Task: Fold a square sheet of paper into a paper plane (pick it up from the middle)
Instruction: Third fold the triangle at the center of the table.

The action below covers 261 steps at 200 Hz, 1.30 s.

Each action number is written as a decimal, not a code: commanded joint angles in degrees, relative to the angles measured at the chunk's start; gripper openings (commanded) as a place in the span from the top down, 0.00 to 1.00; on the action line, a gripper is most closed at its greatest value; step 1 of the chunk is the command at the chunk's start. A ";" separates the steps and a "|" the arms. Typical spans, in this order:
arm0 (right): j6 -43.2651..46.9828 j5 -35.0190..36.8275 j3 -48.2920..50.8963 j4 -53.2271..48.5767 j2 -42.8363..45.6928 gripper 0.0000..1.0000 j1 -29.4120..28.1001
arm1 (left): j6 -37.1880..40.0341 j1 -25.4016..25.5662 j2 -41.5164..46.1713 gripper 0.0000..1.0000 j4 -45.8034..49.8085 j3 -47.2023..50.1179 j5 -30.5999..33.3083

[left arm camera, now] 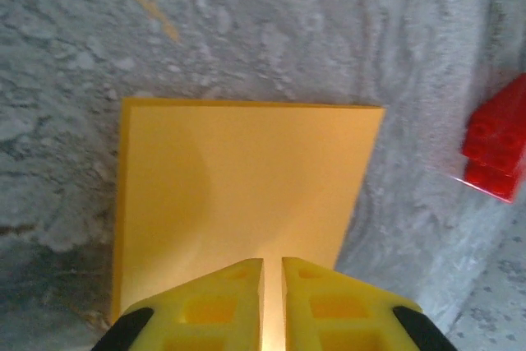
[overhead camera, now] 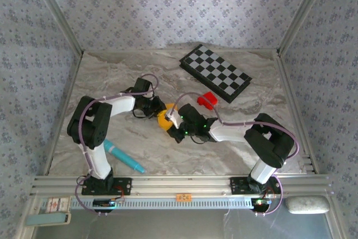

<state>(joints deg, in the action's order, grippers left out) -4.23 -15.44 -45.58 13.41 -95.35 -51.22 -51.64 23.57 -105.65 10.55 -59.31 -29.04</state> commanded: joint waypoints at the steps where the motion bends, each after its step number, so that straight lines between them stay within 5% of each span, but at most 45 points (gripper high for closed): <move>1: -3.54 -0.92 -0.68 0.74 -0.49 1.00 0.70 | 3.14 0.81 -1.48 0.89 4.16 -1.87 2.33; 146: -7.86 14.31 -8.86 -11.30 -6.00 1.00 0.82 | 5.76 1.47 -4.96 0.96 7.11 -2.71 3.25; 261: -12.79 12.60 -10.39 -15.38 -6.95 1.00 0.58 | 5.36 1.55 -4.40 0.96 6.53 -2.61 2.89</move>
<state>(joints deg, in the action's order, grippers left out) -14.72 -2.35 -53.95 0.80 -101.32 -50.39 -46.94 24.56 -108.22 14.96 -61.84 -26.98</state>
